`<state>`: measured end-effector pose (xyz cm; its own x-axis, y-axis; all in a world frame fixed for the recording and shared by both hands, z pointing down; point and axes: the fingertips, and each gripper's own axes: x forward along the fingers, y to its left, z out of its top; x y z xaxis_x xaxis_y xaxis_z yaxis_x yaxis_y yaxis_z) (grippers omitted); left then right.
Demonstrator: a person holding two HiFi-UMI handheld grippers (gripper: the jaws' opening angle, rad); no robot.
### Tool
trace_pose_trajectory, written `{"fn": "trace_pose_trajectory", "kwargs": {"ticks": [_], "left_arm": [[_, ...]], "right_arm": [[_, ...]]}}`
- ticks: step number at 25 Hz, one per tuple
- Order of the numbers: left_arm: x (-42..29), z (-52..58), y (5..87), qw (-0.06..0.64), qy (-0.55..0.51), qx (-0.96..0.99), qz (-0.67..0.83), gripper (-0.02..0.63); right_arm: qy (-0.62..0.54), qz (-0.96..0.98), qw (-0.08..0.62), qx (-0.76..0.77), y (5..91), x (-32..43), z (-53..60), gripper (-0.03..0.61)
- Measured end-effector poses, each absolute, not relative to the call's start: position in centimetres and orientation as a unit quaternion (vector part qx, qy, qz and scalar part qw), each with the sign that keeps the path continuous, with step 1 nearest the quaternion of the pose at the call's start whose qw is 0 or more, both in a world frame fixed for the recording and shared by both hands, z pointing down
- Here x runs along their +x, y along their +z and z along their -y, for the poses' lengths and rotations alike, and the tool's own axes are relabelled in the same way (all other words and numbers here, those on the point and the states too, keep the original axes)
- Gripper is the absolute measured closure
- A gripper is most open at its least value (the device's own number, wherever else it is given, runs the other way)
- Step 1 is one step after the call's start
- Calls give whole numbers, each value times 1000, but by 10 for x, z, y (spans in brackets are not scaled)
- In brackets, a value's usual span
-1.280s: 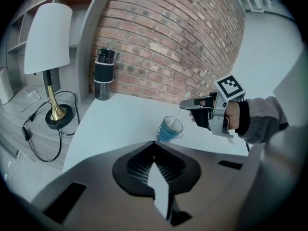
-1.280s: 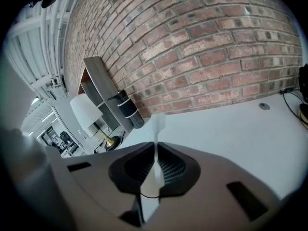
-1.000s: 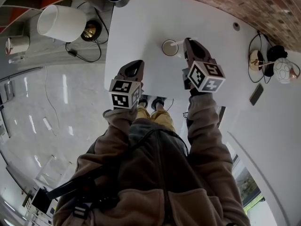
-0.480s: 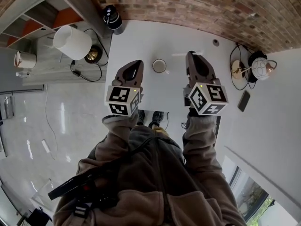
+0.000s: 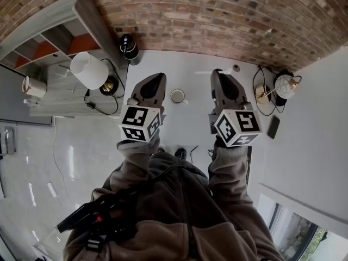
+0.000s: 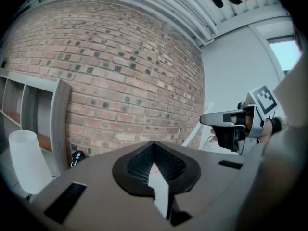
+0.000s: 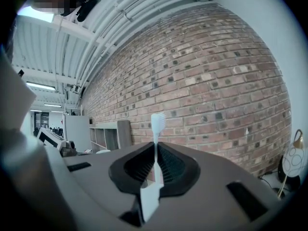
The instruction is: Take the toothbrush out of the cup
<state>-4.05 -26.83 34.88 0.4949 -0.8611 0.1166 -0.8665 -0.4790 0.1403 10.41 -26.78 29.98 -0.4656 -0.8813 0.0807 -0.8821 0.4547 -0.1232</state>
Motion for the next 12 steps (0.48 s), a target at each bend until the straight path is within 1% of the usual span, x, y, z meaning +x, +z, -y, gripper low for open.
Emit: {"fn": "trace_pose_trajectory", "kwargs": {"ticks": [12], "left_arm": [[-40, 271, 268, 14, -28, 866, 500, 611]], "right_arm": [[-11, 864, -16, 503, 232, 86, 255, 557]]}}
